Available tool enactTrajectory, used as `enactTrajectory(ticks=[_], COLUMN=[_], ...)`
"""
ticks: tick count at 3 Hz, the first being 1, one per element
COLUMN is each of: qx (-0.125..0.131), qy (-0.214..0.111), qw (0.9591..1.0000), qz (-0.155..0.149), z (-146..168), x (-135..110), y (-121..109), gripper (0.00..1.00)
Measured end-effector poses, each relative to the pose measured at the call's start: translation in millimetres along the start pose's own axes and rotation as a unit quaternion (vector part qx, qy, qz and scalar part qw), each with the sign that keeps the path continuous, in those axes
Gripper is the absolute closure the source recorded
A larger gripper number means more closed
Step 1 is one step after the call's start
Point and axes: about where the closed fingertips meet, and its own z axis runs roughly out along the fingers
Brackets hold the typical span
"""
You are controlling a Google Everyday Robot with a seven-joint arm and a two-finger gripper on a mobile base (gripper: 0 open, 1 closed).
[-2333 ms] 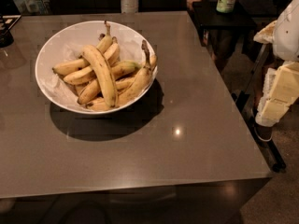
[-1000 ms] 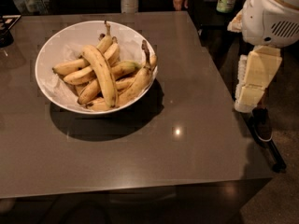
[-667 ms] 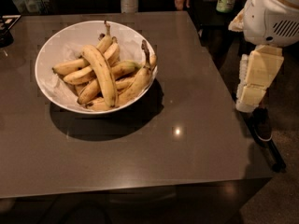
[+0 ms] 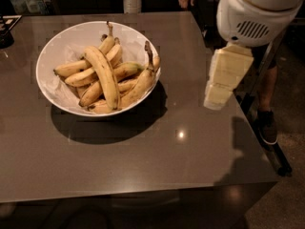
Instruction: Pick banana from white bowl
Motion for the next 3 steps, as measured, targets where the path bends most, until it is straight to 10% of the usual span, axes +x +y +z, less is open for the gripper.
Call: enactTrajectory(ticks=[3], qx=[0.05], qy=[-0.033], qw=[0.9982], qz=[0.01], z=[-35], x=[-35], y=[6], gripper=[0.0])
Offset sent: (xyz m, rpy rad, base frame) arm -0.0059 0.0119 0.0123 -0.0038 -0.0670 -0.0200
